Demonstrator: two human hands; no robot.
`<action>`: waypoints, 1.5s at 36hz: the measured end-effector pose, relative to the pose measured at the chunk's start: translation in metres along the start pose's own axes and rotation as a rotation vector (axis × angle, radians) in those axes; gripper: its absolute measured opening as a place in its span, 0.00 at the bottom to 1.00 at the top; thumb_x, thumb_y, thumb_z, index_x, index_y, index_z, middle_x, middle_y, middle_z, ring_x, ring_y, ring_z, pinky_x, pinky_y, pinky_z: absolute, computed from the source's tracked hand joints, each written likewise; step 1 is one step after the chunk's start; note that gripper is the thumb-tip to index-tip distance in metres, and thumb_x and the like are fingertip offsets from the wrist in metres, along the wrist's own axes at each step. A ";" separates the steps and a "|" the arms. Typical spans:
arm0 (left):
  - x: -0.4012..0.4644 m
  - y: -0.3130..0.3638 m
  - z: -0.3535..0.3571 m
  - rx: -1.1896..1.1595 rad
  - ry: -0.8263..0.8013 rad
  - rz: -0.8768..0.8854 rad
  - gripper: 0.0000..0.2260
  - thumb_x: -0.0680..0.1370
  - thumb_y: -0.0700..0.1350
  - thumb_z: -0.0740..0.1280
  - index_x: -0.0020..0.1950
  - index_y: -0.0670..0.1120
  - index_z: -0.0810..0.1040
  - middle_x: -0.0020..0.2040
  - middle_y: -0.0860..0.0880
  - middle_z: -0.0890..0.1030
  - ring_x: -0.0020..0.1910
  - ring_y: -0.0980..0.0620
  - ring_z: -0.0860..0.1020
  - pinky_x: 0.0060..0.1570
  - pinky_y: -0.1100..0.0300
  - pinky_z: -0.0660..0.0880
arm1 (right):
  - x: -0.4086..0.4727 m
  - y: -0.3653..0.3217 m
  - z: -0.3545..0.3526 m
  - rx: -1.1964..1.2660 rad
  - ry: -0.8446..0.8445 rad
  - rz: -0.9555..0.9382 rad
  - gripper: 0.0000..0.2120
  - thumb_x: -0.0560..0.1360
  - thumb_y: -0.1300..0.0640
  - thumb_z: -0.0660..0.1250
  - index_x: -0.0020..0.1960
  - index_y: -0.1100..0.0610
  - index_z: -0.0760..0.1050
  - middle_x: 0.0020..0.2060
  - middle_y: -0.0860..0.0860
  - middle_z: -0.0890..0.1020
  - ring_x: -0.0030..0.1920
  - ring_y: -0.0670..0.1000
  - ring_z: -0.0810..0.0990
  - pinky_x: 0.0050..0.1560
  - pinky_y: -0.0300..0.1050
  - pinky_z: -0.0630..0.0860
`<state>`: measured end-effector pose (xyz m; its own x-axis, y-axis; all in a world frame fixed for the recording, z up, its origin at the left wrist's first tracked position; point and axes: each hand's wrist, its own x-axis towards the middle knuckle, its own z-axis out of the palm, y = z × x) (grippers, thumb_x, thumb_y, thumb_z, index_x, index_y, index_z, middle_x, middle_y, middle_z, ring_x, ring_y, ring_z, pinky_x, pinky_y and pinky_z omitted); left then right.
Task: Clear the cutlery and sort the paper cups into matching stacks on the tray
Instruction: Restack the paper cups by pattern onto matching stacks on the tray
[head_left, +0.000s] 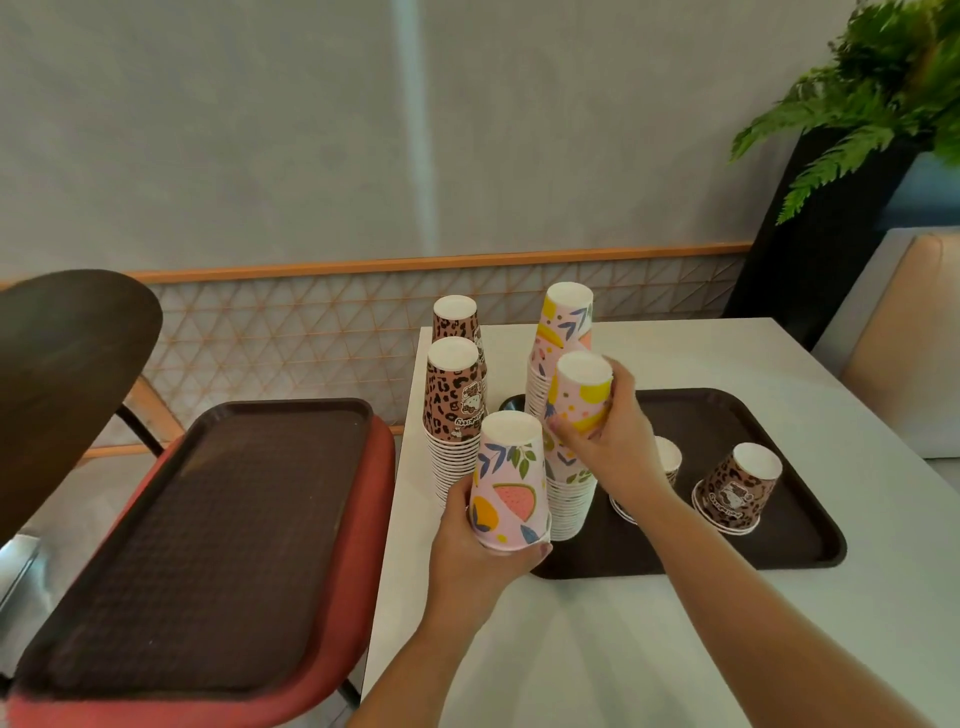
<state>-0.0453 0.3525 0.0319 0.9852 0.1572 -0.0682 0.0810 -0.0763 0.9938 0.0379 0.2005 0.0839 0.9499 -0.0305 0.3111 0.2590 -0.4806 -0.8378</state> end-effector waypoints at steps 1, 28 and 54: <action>0.000 0.001 0.000 -0.007 0.003 0.001 0.37 0.59 0.36 0.81 0.63 0.51 0.70 0.56 0.56 0.78 0.55 0.56 0.78 0.48 0.64 0.79 | -0.003 0.001 0.001 -0.006 -0.006 0.019 0.40 0.67 0.53 0.75 0.71 0.52 0.56 0.66 0.50 0.71 0.60 0.46 0.72 0.52 0.38 0.70; -0.002 0.005 -0.006 0.017 -0.007 0.058 0.37 0.60 0.38 0.81 0.64 0.56 0.68 0.55 0.60 0.79 0.52 0.66 0.78 0.47 0.67 0.78 | -0.048 -0.025 0.023 0.108 -0.308 -0.017 0.34 0.65 0.50 0.76 0.66 0.49 0.64 0.56 0.40 0.77 0.54 0.32 0.74 0.49 0.22 0.69; -0.005 0.010 -0.005 0.001 0.016 0.037 0.31 0.61 0.36 0.80 0.59 0.52 0.72 0.53 0.56 0.80 0.51 0.59 0.80 0.41 0.70 0.77 | -0.001 0.002 -0.003 -0.012 0.000 0.048 0.38 0.65 0.53 0.76 0.68 0.55 0.59 0.59 0.50 0.76 0.54 0.47 0.76 0.45 0.35 0.72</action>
<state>-0.0500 0.3561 0.0427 0.9850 0.1700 -0.0300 0.0446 -0.0833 0.9955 0.0371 0.1967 0.0833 0.9612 -0.0534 0.2708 0.2112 -0.4893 -0.8462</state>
